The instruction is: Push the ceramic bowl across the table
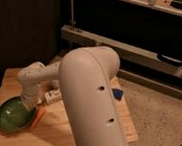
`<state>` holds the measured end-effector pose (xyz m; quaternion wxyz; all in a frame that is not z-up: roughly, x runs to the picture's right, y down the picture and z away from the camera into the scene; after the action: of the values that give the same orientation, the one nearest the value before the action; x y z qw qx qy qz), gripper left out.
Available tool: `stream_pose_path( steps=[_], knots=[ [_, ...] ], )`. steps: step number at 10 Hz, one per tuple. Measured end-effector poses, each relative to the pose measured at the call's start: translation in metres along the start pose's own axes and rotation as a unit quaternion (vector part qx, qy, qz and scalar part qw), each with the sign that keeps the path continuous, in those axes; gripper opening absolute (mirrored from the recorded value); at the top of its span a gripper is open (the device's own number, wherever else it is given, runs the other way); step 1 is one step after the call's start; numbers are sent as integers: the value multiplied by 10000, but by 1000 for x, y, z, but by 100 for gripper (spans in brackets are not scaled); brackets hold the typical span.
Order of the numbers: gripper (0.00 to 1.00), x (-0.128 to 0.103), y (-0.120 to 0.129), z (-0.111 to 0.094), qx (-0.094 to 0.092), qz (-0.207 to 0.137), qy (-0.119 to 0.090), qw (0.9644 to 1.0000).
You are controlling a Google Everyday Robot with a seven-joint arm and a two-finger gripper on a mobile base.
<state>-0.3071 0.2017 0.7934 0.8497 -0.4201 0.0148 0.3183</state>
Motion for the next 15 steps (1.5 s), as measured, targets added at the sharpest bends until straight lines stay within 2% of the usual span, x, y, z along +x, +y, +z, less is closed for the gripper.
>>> stream_pose_path(
  steps=[2, 5, 8, 10, 15],
  knots=[
    [4, 8, -14, -10, 134, 154, 29, 9998],
    [4, 16, -49, -17, 381, 316, 330, 9982],
    [4, 18, -48, -13, 561, 373, 552, 9962],
    [4, 26, -54, -16, 606, 464, 599, 9953],
    [4, 65, -83, -22, 583, 834, 621, 9929]
  ],
)
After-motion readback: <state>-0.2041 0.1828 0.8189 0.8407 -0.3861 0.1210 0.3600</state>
